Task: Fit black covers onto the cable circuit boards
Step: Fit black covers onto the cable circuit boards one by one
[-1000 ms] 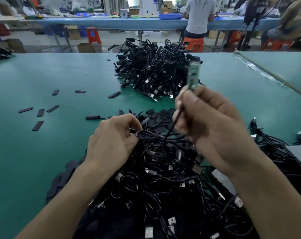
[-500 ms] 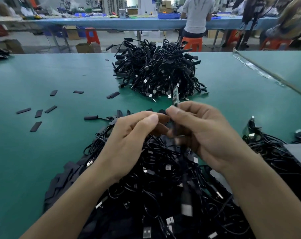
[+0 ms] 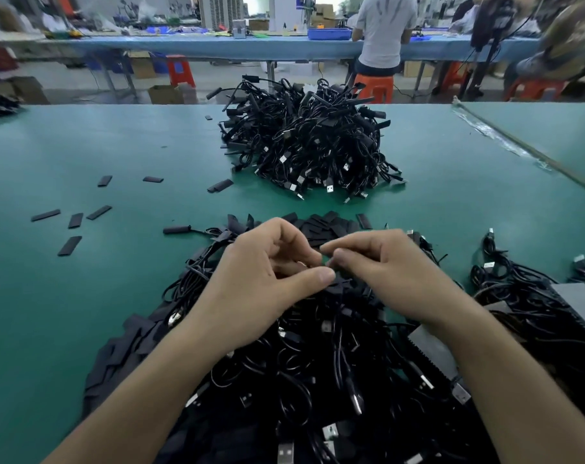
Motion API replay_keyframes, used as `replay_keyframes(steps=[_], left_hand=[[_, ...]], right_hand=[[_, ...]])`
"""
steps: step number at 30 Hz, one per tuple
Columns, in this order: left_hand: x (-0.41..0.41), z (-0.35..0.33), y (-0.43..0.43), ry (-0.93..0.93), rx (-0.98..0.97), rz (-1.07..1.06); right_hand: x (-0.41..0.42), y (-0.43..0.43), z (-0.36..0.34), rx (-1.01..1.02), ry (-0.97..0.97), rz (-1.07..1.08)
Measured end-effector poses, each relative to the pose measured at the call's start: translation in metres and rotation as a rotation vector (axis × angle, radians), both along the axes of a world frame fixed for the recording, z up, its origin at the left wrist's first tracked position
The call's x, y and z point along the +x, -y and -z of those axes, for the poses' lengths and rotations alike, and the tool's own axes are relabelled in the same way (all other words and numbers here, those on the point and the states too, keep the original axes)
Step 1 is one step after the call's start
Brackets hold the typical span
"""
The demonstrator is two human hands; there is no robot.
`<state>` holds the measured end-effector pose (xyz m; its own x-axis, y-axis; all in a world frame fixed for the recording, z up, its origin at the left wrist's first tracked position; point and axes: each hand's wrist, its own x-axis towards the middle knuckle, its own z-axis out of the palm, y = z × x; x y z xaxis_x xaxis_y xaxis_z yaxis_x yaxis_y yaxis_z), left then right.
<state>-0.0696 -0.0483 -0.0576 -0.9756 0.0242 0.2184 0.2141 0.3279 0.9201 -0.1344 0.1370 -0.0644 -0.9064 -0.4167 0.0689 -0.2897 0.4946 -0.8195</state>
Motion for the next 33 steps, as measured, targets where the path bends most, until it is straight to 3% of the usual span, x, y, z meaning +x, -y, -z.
replay_keyframes(steps=[5,8,14,20,24,30,33], left_hand=[[-0.003,0.003,0.005,0.009,-0.079,-0.016],[-0.002,0.003,0.006,-0.012,-0.135,-0.026],[-0.002,0.004,0.003,-0.103,-0.202,-0.143],[-0.002,0.001,0.001,-0.081,-0.196,-0.227],[-0.003,0.000,0.003,-0.057,-0.147,-0.194],[-0.004,0.002,0.003,-0.060,-0.035,-0.144],[-0.002,0.001,0.001,-0.045,-0.027,-0.078]], right_hand=[[0.004,0.010,0.011,0.229,-0.019,-0.017],[0.006,0.011,0.009,0.248,0.014,-0.056],[0.003,0.010,0.008,-0.008,0.094,-0.119],[0.006,0.005,-0.004,-0.364,0.094,0.005],[0.012,0.008,-0.011,-0.562,0.187,-0.219],[0.004,0.001,-0.007,-0.344,0.068,-0.143],[0.001,0.001,0.002,-0.086,-0.138,-0.113]])
